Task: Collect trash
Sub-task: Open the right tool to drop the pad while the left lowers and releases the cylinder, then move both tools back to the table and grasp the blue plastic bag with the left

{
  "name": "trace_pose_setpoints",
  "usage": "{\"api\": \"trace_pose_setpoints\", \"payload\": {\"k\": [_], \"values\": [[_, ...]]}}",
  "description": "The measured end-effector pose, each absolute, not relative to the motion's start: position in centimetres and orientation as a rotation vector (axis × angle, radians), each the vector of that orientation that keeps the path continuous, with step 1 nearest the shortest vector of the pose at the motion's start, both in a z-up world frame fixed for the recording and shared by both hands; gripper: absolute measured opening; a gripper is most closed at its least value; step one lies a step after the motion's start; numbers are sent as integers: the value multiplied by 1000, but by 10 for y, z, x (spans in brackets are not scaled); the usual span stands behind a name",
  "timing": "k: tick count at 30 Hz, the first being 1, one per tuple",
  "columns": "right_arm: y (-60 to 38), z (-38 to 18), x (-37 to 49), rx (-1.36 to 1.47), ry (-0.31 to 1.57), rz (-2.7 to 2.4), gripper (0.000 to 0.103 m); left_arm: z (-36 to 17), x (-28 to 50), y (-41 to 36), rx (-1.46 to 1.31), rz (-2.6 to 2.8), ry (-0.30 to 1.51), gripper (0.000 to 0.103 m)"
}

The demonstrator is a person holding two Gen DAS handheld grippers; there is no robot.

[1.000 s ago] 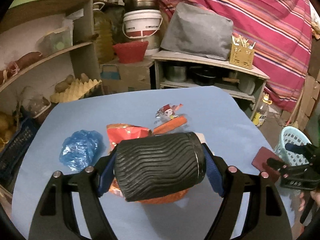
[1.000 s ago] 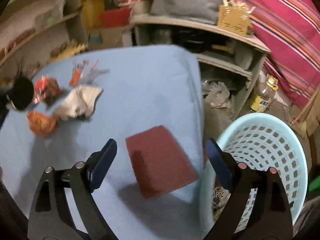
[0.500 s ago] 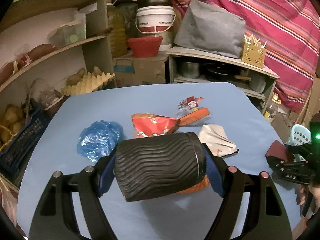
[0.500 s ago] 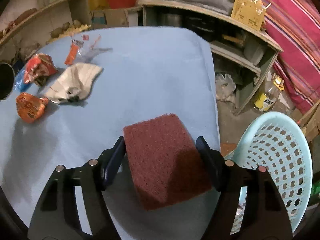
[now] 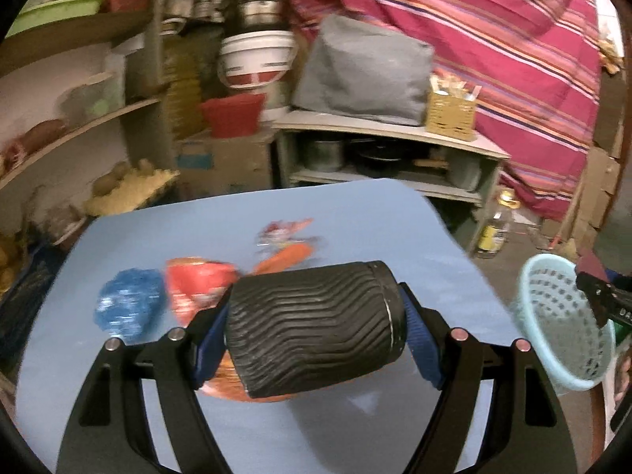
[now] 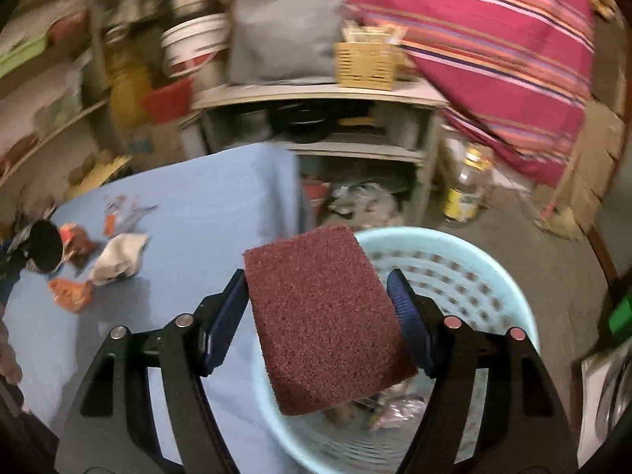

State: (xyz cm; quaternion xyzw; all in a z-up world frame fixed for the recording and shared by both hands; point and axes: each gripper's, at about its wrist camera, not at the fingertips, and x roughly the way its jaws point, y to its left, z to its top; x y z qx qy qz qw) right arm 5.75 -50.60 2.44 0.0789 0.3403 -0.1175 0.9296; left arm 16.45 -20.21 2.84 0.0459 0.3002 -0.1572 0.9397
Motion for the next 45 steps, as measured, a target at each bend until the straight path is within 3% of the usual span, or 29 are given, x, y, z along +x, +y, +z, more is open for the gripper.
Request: {"api": "trace_pose_setpoints", "payload": {"k": [8,21,35,38,41,45], "values": [[-544,11,45,196,700,-315,73,18,153,-283,133,-438,623,77],[-582,18,10,268,625,-391,99,26,136,-360,171,-550,600,77],[-623,19,-27,348,576,-507,99,-16,122,-477,257,-698,660,77],[-626,17,-27,355,582,-514,99,-22,124,-483,261,-710,679,78],[-626,17,-26,358,580,-514,99,-24,125,-482,255,-715,684,86],[-625,17,-25,350,585,-516,99,-20,125,-460,227,-712,696,86]]}}
